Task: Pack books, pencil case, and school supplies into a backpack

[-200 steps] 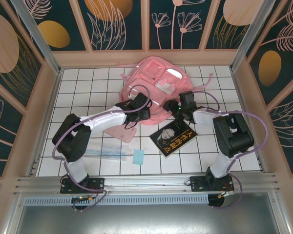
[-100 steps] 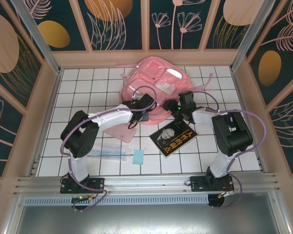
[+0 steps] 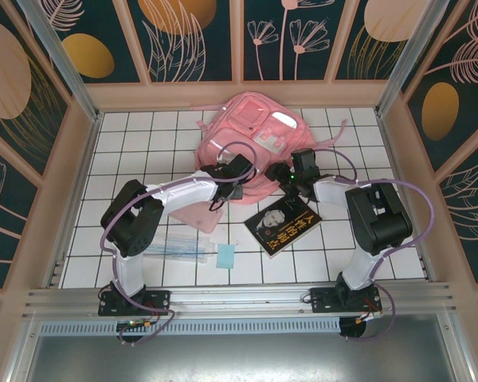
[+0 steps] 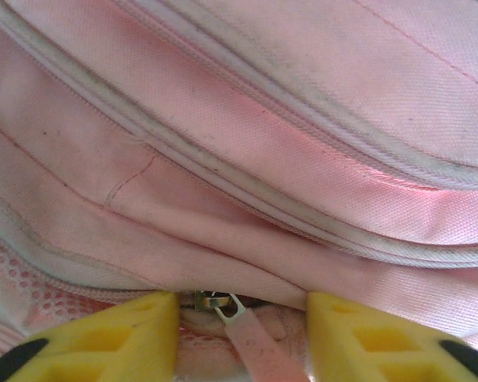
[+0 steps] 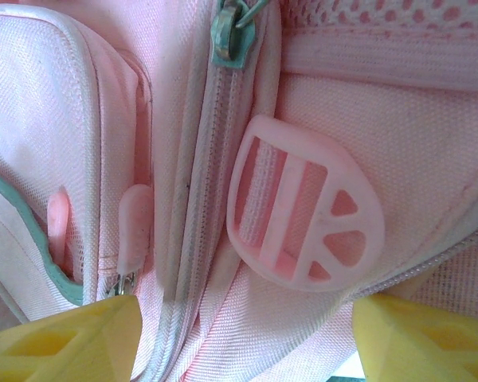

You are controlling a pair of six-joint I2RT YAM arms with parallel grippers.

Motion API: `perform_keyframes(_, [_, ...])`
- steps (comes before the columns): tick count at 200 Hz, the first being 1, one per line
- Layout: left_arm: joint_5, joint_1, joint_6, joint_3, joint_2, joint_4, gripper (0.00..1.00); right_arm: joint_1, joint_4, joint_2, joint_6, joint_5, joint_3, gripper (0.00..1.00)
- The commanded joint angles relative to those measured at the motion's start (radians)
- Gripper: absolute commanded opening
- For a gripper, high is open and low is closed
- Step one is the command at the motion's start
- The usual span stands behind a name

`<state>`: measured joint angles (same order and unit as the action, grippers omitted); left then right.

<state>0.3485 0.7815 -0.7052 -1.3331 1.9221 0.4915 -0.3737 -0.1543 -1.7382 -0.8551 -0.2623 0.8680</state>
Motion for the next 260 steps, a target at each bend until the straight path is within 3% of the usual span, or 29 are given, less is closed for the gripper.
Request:
perform_keyframes(1, [0.017, -0.021, 0.017, 0.033, -0.002, 0.030, 0.35, 0.005, -0.017, -0.010, 0.001, 0.012, -0.007, 0.71])
perform_keyframes(23, [0.027, -0.030, 0.025, 0.040, -0.020, 0.031, 0.25, 0.005, -0.014, -0.015, 0.003, 0.009, 0.000, 0.71])
perform_keyframes(51, [0.037, -0.032, 0.031, 0.044, -0.030, 0.043, 0.20, 0.005, -0.013, -0.012, 0.004, 0.016, -0.001, 0.71])
perform_keyframes(79, [0.040, -0.043, 0.038, 0.063, -0.043, 0.039, 0.00, 0.005, -0.011, -0.013, 0.004, 0.020, -0.002, 0.71])
perform_keyframes(134, [0.021, -0.071, 0.089, 0.086, -0.112, 0.029, 0.00, 0.005, -0.018, -0.035, -0.011, 0.068, -0.005, 0.70])
perform_keyframes(145, [0.002, -0.084, 0.124, 0.101, -0.125, 0.014, 0.00, 0.008, -0.035, -0.049, -0.018, 0.076, -0.001, 0.64])
perform_keyframes(161, [-0.050, -0.113, 0.179, 0.125, -0.138, -0.011, 0.00, 0.009, -0.061, -0.078, -0.025, 0.085, 0.014, 0.31])
perform_keyframes(187, [-0.108, -0.120, 0.270, 0.178, -0.196, -0.081, 0.00, 0.022, -0.083, -0.125, -0.031, 0.067, 0.049, 0.00])
perform_keyframes(223, [0.022, -0.176, 0.275, 0.193, -0.248, -0.042, 0.00, 0.076, -0.065, -0.085, 0.027, 0.072, 0.036, 0.00])
perform_keyframes(260, [0.057, -0.249, 0.303, 0.214, -0.254, -0.085, 0.00, 0.163, -0.022, -0.030, 0.095, 0.093, 0.023, 0.00])
